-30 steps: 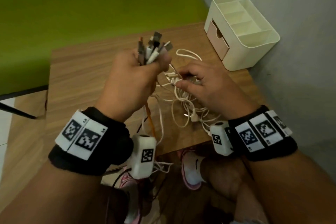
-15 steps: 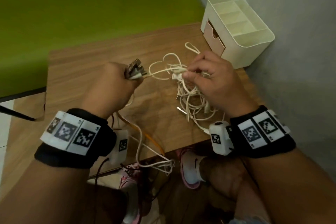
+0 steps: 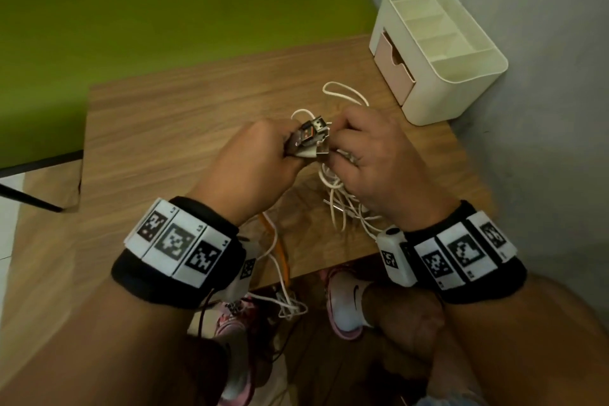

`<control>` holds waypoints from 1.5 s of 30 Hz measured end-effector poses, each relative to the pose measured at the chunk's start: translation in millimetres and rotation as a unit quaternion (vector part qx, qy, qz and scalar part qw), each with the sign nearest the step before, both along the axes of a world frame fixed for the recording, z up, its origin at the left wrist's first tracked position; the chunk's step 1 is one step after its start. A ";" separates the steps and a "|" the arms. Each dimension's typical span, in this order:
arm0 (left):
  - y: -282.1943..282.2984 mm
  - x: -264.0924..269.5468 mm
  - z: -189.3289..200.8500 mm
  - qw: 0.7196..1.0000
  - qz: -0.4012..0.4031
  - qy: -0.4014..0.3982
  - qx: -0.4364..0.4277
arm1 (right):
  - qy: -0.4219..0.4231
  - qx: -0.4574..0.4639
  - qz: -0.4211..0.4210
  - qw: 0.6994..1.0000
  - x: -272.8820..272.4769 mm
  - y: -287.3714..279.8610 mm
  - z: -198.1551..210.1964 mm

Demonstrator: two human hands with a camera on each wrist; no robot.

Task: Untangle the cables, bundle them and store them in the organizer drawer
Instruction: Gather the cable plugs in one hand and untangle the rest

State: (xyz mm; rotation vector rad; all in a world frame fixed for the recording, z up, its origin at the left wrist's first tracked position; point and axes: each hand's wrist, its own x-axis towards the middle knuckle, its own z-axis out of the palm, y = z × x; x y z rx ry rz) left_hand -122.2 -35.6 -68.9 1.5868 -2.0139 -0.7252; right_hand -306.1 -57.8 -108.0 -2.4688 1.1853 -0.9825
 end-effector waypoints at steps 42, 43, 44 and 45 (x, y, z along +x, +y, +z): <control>4.9 -10.1 11.6 0.981 0.018 0.191 0.005 | -0.122 0.243 0.019 0.962 -1.1 13.1 18.5; 5.6 -10.1 12.0 0.982 0.021 0.188 0.003 | -0.142 0.258 0.012 0.956 -1.1 14.0 19.8; 5.9 -9.3 12.0 0.983 0.027 0.182 0.003 | -0.165 0.272 0.002 0.948 -1.2 14.7 21.1; 6.3 -8.5 12.4 0.985 0.033 0.172 0.000 | -0.191 0.286 -0.009 0.939 -1.4 15.0 22.1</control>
